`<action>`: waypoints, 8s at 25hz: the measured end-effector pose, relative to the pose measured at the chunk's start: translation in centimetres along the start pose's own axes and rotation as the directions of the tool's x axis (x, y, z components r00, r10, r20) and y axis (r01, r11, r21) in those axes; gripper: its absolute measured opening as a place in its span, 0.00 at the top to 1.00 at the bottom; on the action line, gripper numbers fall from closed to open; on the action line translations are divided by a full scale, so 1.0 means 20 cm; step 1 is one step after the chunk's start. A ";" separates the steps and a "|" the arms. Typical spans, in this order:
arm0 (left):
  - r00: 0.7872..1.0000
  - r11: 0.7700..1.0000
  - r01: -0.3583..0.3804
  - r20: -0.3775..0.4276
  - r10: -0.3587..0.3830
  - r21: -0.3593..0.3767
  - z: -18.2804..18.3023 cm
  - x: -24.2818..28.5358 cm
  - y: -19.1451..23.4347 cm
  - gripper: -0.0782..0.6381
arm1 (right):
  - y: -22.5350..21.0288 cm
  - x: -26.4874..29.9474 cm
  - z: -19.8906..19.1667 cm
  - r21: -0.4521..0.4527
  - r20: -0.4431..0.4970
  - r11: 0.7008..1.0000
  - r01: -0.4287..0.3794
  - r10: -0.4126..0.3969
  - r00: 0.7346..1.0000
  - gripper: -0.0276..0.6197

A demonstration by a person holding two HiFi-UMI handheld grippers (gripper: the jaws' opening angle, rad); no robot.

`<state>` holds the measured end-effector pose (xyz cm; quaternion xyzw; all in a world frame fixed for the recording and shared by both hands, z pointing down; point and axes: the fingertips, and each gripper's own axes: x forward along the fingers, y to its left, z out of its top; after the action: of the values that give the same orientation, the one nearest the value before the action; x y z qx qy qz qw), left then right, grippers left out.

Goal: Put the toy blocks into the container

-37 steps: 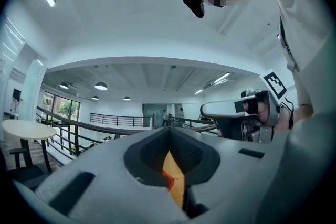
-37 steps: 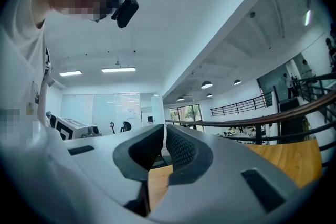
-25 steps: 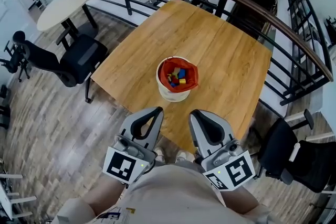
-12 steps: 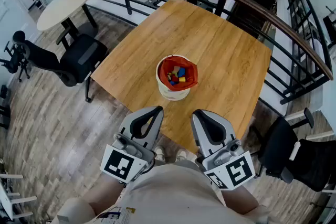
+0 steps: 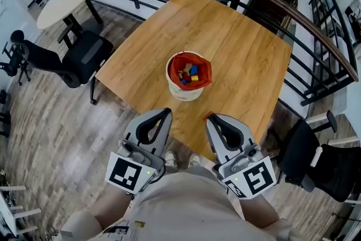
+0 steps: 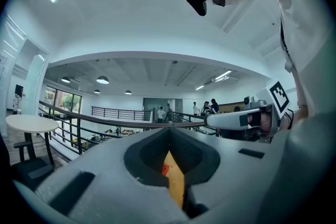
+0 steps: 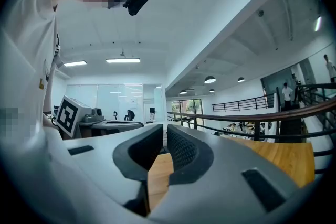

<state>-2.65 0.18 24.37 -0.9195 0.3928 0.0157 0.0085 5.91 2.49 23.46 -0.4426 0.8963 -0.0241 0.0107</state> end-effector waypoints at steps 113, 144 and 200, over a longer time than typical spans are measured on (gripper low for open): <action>0.736 0.922 0.243 -0.562 -0.378 -0.302 -1.68 0.74 -0.12 0.87 | -0.85 -0.06 -2.17 0.188 -0.832 0.589 0.786 -0.331 0.446 0.75; 0.930 0.966 0.107 -0.322 -0.180 -0.234 -0.83 0.57 0.10 0.87 | -0.77 0.27 -0.60 -0.035 -0.303 0.883 0.469 -0.457 0.837 0.75; 0.985 0.990 -0.134 -0.117 0.130 -0.033 -0.20 0.11 0.22 0.87 | -0.27 0.37 -0.12 -0.040 -0.117 0.985 0.168 -0.172 0.978 0.75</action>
<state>-4.21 -4.67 28.29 -0.8908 0.4523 -0.0287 -0.0341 5.70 -6.58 26.25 -0.5155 0.8545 -0.0382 -0.0517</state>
